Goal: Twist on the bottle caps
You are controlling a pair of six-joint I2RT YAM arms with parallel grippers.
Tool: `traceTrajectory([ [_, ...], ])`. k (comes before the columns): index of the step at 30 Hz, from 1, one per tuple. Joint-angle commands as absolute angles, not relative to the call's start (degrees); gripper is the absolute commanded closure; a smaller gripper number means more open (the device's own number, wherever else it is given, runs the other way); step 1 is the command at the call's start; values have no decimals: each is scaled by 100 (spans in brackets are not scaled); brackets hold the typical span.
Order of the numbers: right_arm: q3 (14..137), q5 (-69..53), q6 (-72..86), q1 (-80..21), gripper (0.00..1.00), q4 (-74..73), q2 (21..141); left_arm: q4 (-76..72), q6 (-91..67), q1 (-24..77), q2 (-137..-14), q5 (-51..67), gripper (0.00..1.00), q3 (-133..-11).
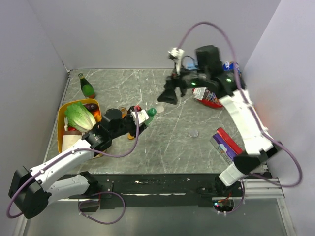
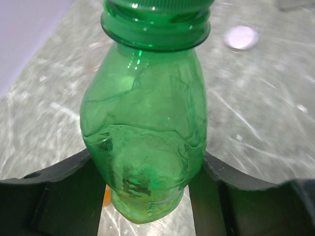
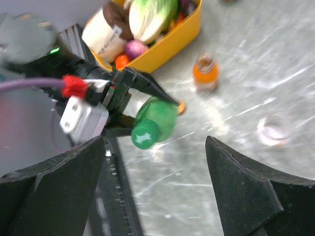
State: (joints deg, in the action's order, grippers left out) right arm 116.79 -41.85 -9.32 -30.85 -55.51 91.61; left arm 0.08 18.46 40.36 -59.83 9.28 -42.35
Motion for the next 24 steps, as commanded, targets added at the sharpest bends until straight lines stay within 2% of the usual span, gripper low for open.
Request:
traceTrajectory([
  [1, 11138, -4947, -2598, -3041, 11, -5634, 8045, 552, 2547, 4034, -5818, 2143, 99, -4271],
  [4, 10347, -4748, -4240, -3321, 18, -5826, 7490, 939, 3119, 4025, -5932, 2846, 99, -4473],
  [5, 9979, -4259, -4671, -3470, 22, -5845, 7358, 1236, 3468, 4025, -5985, 3030, 99, -4613],
  [6, 9775, -4063, -5502, -3820, 22, -5845, 7078, 1422, 3620, 4025, -6090, 3241, 99, -4701],
  [9, 8967, -3352, -6622, -4357, 24, -5512, 6559, 2029, 4112, 4034, -6309, 3480, 99, -5027],
  [11, 8641, -3217, -6959, -4543, 25, -5353, 6452, 2353, 4410, 4025, -6398, 3612, 99, -5211],
  [17, 8657, -2997, -7506, -4957, 34, -5625, 6688, 2487, 4833, 4025, -6530, 3665, 99, -5318],
  [24, 8526, -2874, -7866, -5291, 41, -5826, 6855, 2356, 4746, 4043, -6504, 3621, 99, -5300],
])
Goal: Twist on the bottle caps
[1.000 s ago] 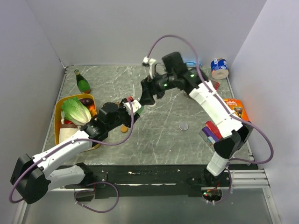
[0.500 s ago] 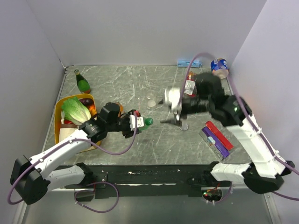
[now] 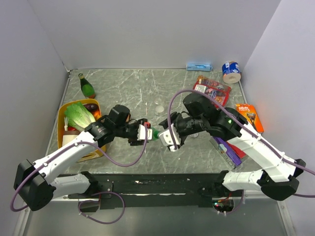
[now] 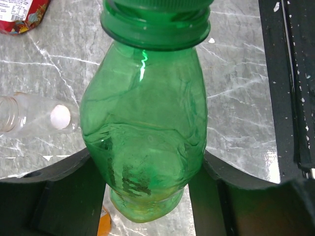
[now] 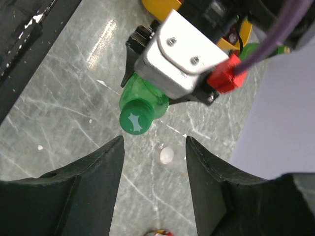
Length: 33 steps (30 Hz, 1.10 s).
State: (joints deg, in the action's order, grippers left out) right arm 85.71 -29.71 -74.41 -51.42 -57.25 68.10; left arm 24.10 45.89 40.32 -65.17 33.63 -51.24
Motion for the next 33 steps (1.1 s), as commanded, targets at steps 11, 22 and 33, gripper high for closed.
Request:
traceTrajectory([
  [11, 8350, -2795, -7901, -5405, 46, -5889, 6952, 2013, 4351, 4034, -6574, 3700, 99, -5388],
  [22, 8244, -2690, -7550, -5423, 56, -5379, 7093, 1951, 4289, 4043, -6548, 3691, 99, -5353],
  [33, 8787, -1591, -3968, -5021, 98, -4525, 7988, -138, 2086, 4034, -6337, 1773, 99, -4958],
])
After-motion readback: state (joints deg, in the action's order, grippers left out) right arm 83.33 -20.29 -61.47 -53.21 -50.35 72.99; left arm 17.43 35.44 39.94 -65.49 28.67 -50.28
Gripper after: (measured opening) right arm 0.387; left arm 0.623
